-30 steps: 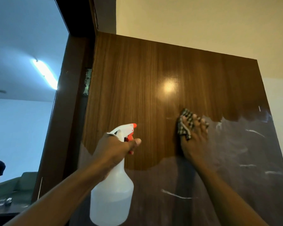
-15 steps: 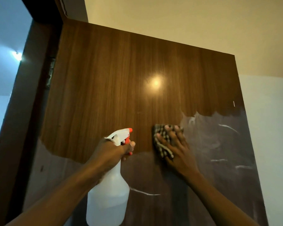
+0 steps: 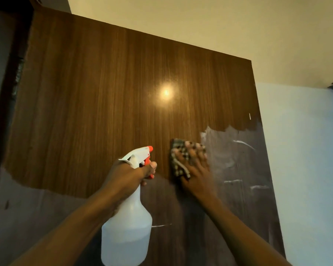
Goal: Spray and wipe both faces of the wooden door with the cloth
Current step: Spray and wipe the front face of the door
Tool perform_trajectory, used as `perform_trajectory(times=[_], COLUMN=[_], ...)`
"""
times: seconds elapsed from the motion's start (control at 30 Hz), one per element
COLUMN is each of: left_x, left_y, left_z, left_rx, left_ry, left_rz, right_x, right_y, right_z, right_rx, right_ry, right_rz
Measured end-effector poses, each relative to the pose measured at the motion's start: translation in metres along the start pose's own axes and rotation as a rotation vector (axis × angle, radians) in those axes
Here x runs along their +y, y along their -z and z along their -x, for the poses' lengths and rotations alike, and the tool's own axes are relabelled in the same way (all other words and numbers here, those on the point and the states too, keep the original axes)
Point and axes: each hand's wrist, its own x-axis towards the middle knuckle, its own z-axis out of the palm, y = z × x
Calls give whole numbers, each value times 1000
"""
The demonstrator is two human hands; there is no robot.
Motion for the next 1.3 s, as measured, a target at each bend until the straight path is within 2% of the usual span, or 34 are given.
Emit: perform_trajectory(times=[0.1, 0.17, 0.27, 0.4, 0.47, 0.53, 0.6, 0.67, 0.73, 0.8, 0.87, 0.97, 1.03, 1.1, 1.17, 1.23, 1.3], left_x=[0, 4, 16, 26, 28, 31, 32, 30, 27, 27, 32, 36, 36, 35, 38, 43, 46], left_y=[-17, -21, -24, -35, -43, -54, -65, -75, -85, -95, -112, -143, -163, -185, -209, -224, -234], left_z=[2, -1, -10, -19, -21, -20, -17, -10, -5, -5, -7, -12, -13, -12, -9, -5, -4], left_rx=[-22, -18, -11, -14, -23, -22, -16, -9, 3, 27, 41, 67, 100, 118, 131, 126, 125], left_ry=[4, -8, -39, -60, -60, -66, -57, -39, -26, -23, -22, -12, 6, 17, 19, 20, 15], left_rz=[9, 21, 49, 52, 36, 24, 4, -4, 2, 27, 38, 45, 63, 55, 16, -9, -11], right_x=[39, 41, 29, 32, 51, 79, 99, 97, 83, 73, 83, 118, 154, 195, 235, 252, 250], right_y=[22, 36, 49, 36, 29, 32, 42, 47, 47, 46, 44, 33, 28, 33, 50, 65, 69], right_z=[-8, -41, -82, -41, -7, 8, 4, -12, -40, -63, -67, -27, -2, 5, -1, -20, -44], right_rx=[-67, -60, -41, -58, -55, -43, -18, -4, -10, -3, -13, -29, -26, 3, 10, 28, 34], right_ry=[-358, -479, -457, -68, 23, -74, -261, -412, -462, -352, -140, 180, 240, 143, -81, -292, -359], right_rz=[-58, -112, -108, 14, 24, 14, -51, -101, -131, -72, -9, 57, 71, 66, 16, -32, -39])
